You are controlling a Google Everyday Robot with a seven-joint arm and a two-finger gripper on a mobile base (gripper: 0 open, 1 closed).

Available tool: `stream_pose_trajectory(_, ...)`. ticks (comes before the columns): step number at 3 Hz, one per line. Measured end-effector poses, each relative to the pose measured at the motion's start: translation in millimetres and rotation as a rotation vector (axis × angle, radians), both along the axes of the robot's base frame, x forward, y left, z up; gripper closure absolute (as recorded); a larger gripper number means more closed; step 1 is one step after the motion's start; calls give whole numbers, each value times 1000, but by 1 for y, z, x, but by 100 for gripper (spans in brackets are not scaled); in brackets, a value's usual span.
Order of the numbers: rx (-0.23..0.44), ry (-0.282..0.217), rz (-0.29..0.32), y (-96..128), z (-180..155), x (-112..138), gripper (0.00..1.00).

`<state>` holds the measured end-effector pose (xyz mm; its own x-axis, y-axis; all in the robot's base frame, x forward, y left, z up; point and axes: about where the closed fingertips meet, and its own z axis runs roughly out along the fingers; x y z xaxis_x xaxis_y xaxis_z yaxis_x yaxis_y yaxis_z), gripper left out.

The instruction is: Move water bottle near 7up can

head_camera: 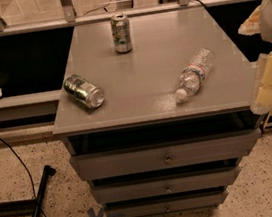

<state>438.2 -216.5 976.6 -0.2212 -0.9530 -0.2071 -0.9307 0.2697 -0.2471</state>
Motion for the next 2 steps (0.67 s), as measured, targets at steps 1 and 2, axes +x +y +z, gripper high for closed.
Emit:
stream_pose_trajectory(1,0,0,0,0,0,0,0)
stream_pose_trajectory(2,-7,3,50,1,-2,6,0)
